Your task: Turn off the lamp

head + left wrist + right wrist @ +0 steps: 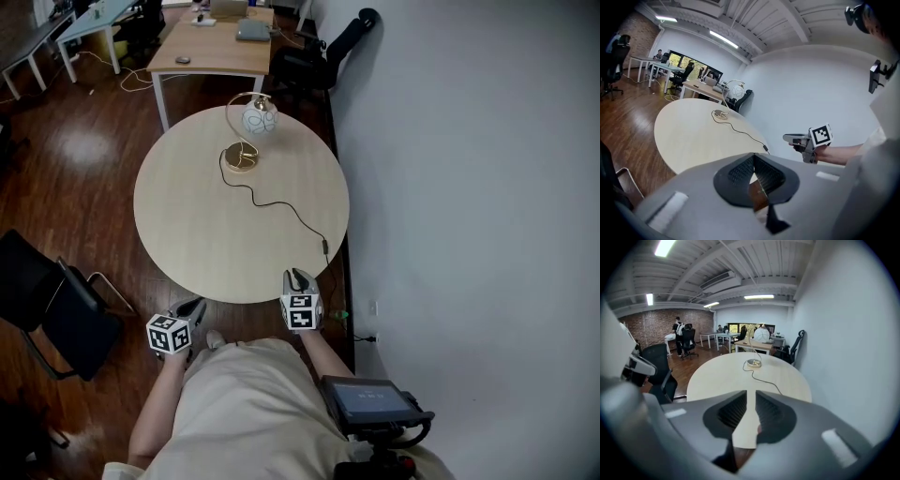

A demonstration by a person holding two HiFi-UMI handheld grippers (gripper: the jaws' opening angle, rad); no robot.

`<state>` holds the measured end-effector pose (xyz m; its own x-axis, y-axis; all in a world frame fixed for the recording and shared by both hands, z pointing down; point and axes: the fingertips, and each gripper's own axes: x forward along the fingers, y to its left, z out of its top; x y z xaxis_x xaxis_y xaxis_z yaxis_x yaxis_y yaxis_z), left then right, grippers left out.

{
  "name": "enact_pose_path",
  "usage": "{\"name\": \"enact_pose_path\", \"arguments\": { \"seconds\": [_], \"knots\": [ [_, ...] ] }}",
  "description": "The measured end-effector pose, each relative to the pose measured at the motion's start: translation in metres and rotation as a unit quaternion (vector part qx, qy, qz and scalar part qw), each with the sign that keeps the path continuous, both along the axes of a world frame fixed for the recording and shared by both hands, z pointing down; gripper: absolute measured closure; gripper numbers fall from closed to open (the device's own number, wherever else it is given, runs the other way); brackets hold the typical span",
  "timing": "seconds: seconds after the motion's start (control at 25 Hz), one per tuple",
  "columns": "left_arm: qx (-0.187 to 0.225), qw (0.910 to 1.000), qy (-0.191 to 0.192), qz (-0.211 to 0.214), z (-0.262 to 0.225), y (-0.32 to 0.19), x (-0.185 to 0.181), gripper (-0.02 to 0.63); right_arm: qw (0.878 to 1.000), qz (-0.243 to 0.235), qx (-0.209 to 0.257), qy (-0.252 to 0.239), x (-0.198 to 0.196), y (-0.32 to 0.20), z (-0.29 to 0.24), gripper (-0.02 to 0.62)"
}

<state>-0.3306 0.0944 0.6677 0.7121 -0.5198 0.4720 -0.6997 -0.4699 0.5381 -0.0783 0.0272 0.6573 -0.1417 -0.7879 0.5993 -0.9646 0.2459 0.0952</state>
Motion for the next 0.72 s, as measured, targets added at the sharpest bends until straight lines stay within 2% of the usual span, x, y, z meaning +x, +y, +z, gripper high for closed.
{"name": "enact_pose_path", "arguments": {
  "seconds": [0.2,0.48,0.72],
  "knots": [
    [-0.008,0.9999,-0.007,-0.008,-0.005,0.016,0.018,0.601,0.999,-0.002,0.049,-0.015,0.039,0.0,-0.039,0.54],
    [-0.028,0.9993,-0.023,-0.003,0.0,0.036,0.051,0.601,0.998,0.014,0.03,-0.062,0.083,0.035,-0.032,0.54],
    [-0.026,0.9988,-0.034,0.022,-0.004,0.055,0.1,0.601,0.995,0.02,0.015,-0.096,0.119,0.073,-0.023,0.541]
  ]
}}
